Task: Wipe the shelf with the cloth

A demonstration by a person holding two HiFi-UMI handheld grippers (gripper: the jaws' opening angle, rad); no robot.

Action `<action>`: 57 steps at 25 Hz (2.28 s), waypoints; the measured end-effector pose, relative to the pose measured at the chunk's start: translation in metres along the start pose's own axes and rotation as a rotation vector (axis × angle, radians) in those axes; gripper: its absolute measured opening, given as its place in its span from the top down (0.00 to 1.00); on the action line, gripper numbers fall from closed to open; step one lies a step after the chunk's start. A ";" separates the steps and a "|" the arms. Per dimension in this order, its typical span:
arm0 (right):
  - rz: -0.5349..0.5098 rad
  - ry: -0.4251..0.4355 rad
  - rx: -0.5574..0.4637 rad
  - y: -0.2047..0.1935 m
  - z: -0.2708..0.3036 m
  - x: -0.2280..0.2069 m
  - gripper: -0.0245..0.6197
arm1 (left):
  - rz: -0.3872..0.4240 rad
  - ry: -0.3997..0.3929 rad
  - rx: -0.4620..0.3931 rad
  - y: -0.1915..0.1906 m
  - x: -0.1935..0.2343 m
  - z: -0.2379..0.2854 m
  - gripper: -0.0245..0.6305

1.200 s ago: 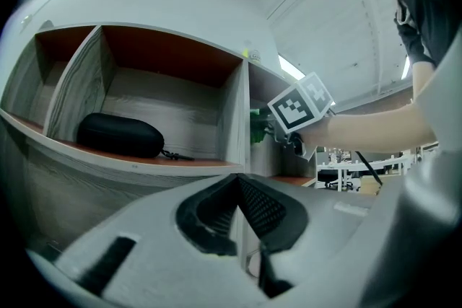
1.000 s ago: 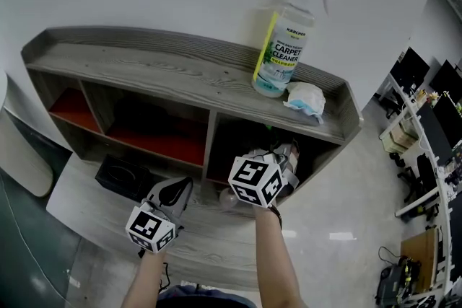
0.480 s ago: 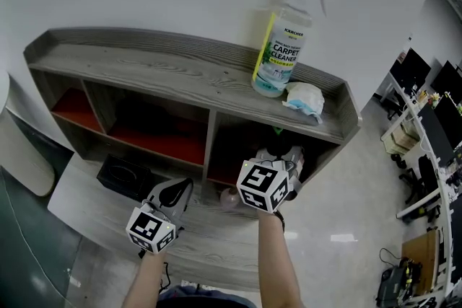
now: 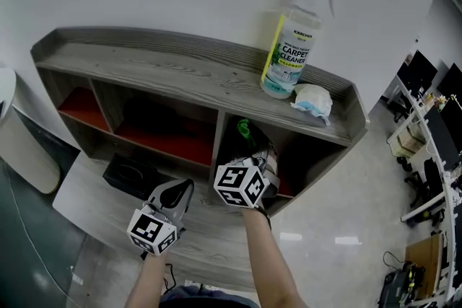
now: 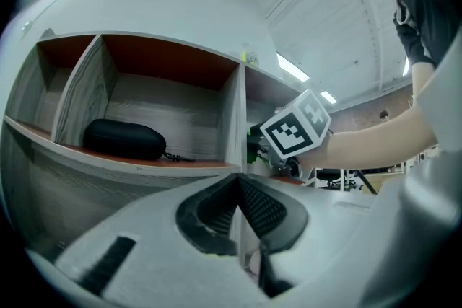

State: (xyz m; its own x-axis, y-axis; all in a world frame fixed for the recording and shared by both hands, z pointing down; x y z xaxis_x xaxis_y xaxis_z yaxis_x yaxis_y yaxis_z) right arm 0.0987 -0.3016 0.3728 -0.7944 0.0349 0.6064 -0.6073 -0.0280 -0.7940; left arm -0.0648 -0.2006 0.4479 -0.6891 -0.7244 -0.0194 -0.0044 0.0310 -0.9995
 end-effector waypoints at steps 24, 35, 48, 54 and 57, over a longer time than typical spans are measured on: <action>0.106 0.010 -0.062 -0.012 -0.024 -0.002 0.80 | -0.004 -0.039 0.000 -0.001 -0.010 0.008 0.96; 0.094 0.003 0.062 -0.036 0.000 -0.001 0.80 | -0.008 -0.021 0.000 -0.001 -0.005 -0.003 0.96; 0.197 -0.137 0.117 -0.067 -0.027 -0.049 0.80 | -0.012 -0.081 -0.003 -0.001 -0.020 0.010 0.96; 0.262 -0.134 0.016 -0.045 -0.050 -0.056 0.80 | -0.011 -0.080 -0.012 0.002 -0.020 0.008 0.96; 0.327 -0.124 -0.039 -0.034 -0.070 -0.059 0.80 | -0.010 -0.085 -0.021 0.005 -0.022 0.009 0.96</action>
State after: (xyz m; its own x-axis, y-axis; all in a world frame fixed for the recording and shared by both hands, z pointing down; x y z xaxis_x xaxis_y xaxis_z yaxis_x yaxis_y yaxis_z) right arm 0.1668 -0.2326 0.3604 -0.9436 -0.0911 0.3182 -0.3213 0.0208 -0.9468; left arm -0.0429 -0.1905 0.4431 -0.6251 -0.7804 -0.0126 -0.0263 0.0372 -0.9990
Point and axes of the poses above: the fingertips, and each gripper's own axes: z forward along the fingers, x to its left, y out of its top, the point moved 5 cm from there along -z, backward along the fingers, and after that the axes turned 2 degrees about z, right-handed, at the moved point
